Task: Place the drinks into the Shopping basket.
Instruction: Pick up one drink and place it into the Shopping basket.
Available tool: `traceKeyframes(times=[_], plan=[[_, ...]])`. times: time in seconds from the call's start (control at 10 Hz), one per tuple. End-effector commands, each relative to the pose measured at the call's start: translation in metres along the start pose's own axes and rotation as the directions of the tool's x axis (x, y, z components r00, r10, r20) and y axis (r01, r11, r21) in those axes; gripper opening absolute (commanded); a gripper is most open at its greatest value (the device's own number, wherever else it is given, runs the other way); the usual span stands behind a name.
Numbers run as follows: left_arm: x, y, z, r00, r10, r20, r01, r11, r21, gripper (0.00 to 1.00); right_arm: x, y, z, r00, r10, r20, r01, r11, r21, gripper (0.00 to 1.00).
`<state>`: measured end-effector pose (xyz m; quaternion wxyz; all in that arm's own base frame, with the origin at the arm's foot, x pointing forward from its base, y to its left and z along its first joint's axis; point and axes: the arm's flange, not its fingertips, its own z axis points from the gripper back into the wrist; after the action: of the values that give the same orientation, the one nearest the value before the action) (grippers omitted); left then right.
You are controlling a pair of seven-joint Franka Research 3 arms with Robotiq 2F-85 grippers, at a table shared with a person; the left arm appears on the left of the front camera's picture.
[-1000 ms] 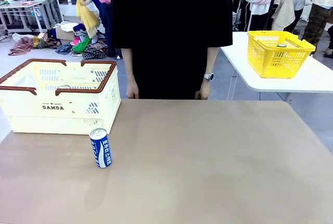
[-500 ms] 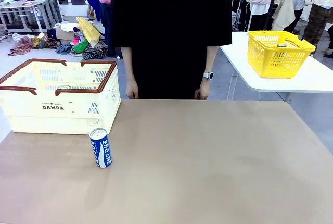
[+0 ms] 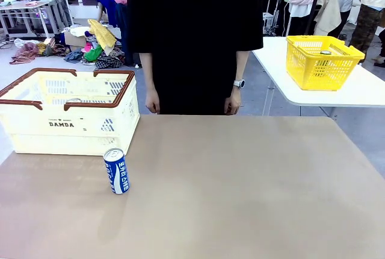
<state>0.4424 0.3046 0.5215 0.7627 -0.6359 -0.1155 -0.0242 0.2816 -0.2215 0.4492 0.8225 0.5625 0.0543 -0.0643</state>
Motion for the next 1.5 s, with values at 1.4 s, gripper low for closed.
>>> traceKeyframes(times=[1.4], plan=[[-0.076,-0.108,-0.213,0.916,0.059,-0.396,0.118,0.905,0.409,1.00,-0.001,0.005,0.002,1.000,-0.011,0.000,0.011,1.000,0.004,1.00]])
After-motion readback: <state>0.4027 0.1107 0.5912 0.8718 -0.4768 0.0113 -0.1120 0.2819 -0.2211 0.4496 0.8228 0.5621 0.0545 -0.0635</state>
